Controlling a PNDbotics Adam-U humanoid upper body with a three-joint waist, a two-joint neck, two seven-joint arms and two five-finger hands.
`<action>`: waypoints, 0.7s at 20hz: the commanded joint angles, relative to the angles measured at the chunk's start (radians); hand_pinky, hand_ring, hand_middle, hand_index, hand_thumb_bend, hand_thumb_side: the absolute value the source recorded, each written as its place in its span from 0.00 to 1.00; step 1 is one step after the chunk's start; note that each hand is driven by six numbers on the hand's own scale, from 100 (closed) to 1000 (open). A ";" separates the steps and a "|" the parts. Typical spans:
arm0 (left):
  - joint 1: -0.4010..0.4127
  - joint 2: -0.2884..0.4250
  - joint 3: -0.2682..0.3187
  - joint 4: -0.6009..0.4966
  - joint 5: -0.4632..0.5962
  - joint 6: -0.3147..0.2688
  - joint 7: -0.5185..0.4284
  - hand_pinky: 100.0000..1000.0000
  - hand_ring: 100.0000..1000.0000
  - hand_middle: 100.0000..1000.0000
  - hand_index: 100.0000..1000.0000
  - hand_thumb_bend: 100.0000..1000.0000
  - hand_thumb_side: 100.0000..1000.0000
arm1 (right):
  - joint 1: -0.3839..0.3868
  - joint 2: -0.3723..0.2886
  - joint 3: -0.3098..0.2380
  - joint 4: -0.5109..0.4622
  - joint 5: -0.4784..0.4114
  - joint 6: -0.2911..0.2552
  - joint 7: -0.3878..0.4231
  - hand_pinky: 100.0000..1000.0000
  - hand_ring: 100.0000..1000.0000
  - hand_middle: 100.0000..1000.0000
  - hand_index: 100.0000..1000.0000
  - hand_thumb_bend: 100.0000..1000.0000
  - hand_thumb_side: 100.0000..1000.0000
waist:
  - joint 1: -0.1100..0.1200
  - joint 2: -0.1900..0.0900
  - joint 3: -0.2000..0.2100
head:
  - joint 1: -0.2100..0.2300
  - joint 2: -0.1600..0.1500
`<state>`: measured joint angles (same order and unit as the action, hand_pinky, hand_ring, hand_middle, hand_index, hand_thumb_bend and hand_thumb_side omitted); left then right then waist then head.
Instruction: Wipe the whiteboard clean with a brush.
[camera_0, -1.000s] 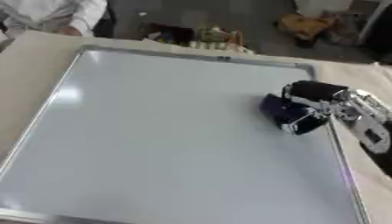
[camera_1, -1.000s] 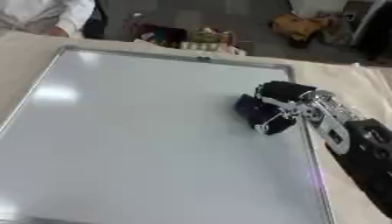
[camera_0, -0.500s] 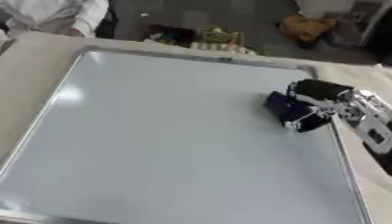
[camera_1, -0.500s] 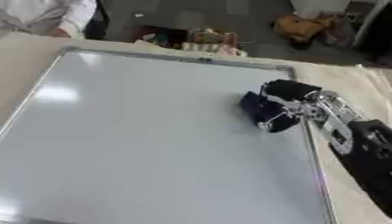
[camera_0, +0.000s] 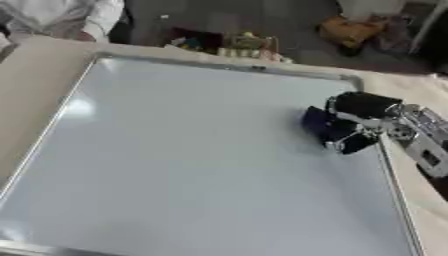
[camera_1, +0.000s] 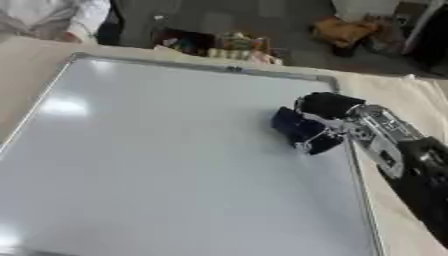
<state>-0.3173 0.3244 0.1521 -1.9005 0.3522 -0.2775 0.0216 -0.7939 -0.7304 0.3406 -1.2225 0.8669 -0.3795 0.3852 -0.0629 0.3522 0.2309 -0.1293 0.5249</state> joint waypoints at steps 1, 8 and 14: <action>-0.009 0.011 0.004 -0.015 0.000 0.000 -0.002 0.64 0.61 0.52 0.59 0.20 0.97 | 0.019 -0.017 0.039 -0.028 0.009 -0.025 0.024 0.50 0.56 0.10 0.07 0.00 0.15 | 0.006 -0.013 -0.001 | 0.000 -0.007; -0.011 0.012 0.003 -0.016 0.002 0.002 -0.001 0.64 0.61 0.52 0.59 0.20 0.97 | 0.036 -0.034 0.065 -0.089 -0.011 -0.043 0.064 0.50 0.56 0.11 0.08 0.00 0.14 | 0.006 -0.018 -0.004 | 0.000 -0.005; -0.012 0.011 0.003 -0.016 0.005 0.002 0.002 0.64 0.61 0.52 0.59 0.20 0.96 | 0.050 -0.046 0.086 -0.123 -0.012 -0.061 0.088 0.50 0.57 0.11 0.08 0.00 0.13 | 0.008 -0.024 -0.005 | -0.001 -0.004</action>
<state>-0.3184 0.3244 0.1521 -1.9006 0.3539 -0.2761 0.0219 -0.7558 -0.7601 0.4005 -1.3393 0.8560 -0.4332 0.4600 -0.0629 0.3444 0.2263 -0.1296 0.5250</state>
